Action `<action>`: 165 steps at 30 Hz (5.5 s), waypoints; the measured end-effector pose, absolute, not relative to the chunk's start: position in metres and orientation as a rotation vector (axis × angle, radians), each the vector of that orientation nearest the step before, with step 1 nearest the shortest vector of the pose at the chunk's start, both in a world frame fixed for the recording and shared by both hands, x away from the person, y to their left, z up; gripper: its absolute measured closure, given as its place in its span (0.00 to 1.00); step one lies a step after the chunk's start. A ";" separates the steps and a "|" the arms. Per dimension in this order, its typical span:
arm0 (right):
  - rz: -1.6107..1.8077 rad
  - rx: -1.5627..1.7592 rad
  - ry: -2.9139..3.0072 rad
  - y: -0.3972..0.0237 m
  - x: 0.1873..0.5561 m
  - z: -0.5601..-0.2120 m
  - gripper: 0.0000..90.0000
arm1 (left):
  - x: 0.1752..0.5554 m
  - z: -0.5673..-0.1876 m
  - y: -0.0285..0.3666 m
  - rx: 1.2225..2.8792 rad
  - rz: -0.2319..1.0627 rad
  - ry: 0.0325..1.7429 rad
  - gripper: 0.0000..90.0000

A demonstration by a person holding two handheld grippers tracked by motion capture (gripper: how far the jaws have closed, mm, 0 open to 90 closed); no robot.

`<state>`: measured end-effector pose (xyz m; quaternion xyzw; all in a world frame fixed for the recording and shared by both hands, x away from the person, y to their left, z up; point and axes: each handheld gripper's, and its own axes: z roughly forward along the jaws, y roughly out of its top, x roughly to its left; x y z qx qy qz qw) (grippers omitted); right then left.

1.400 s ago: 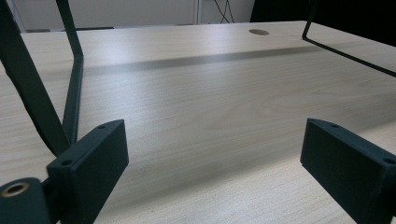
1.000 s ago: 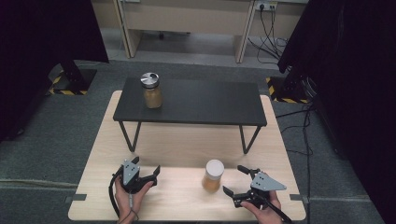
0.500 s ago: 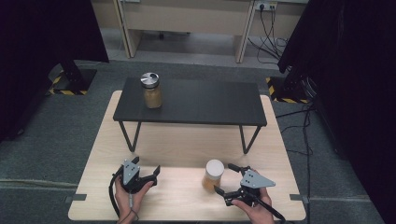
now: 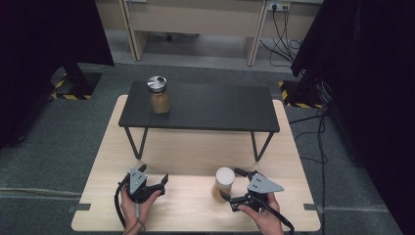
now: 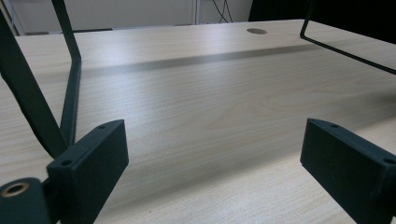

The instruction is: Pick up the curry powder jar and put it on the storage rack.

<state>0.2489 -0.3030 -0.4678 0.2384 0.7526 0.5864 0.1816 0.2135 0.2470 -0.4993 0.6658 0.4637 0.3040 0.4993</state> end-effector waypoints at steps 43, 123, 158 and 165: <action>1.750 0.636 2.051 -0.300 0.256 -0.472 0.38 | 0.214 -0.499 0.247 1.612 0.728 1.118 0.08; 1.665 0.656 1.825 -0.306 0.278 -0.256 0.38 | 0.214 -0.499 0.247 1.611 0.723 1.117 0.08; 1.463 0.947 1.758 -0.255 0.359 -0.254 0.38 | 0.215 -0.500 0.249 1.609 0.716 1.109 0.08; 1.439 0.968 1.787 -0.251 0.368 -0.255 0.38 | 0.215 -0.500 0.249 1.610 0.712 1.112 0.08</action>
